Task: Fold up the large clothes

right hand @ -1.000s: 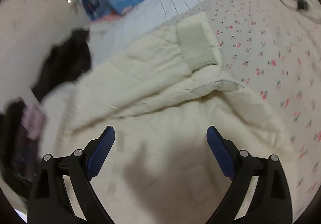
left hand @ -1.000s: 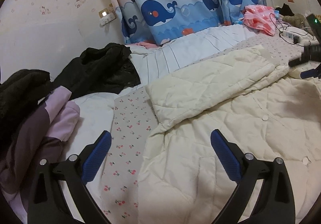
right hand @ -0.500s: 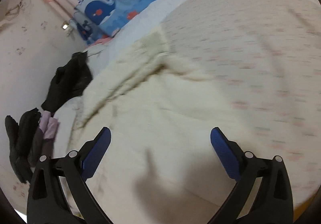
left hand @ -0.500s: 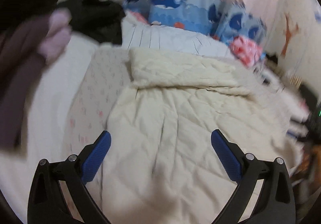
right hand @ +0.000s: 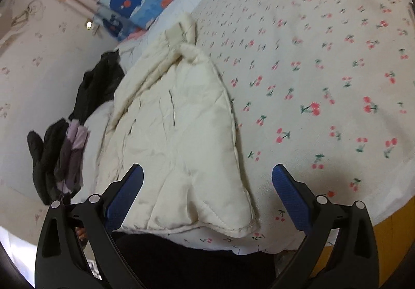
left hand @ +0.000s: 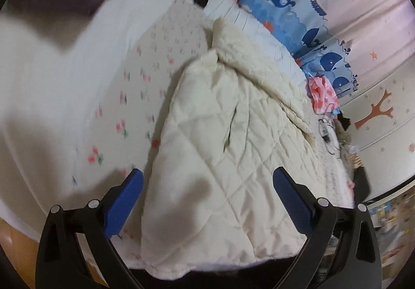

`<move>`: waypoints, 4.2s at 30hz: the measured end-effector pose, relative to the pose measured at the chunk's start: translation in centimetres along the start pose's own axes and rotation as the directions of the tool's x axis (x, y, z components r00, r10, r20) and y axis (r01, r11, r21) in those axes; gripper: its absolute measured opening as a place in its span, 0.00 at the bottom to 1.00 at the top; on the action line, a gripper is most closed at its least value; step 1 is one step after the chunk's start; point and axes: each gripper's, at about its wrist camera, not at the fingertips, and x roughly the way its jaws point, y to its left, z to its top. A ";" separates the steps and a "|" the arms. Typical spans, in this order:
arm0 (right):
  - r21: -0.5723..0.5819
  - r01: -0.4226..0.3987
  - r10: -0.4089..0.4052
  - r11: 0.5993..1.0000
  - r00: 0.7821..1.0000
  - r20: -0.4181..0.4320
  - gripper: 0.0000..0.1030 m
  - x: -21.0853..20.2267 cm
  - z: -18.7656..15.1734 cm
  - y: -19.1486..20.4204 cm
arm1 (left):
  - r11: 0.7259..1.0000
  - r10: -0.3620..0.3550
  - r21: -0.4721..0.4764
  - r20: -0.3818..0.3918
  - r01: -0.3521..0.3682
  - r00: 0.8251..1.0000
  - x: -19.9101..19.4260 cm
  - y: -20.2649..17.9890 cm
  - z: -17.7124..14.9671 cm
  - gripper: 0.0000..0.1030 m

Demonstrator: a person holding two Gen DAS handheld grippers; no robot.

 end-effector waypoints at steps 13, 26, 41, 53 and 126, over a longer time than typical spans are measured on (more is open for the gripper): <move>-0.086 -0.109 0.100 0.990 0.989 -0.108 0.69 3.9 -1.0 2.0 | 0.999 -0.048 0.004 -0.094 0.049 0.994 0.4 -0.1 -2.2 0.87; -0.035 -0.438 0.439 0.898 0.889 0.134 0.10 -2.0 2.1 6.1 | 0.993 -0.115 0.025 -0.063 0.116 0.991 -3.3 -5.4 -0.6 0.08; -0.104 -0.196 0.196 0.975 0.980 -0.010 0.64 -14.8 -2.3 -1.2 | 0.981 0.068 0.191 -0.216 -0.026 0.974 -12.6 -2.6 -7.5 0.29; -0.092 -0.135 0.136 0.987 0.991 0.007 0.88 5.2 17.0 5.0 | 0.988 0.088 0.128 -0.016 -0.085 0.996 1.9 -8.0 6.0 0.72; 0.212 -0.328 0.375 0.921 0.892 -0.251 0.92 0.8 -9.3 -11.6 | 0.947 -0.317 -0.090 -0.396 0.307 0.862 2.5 1.1 -13.4 0.93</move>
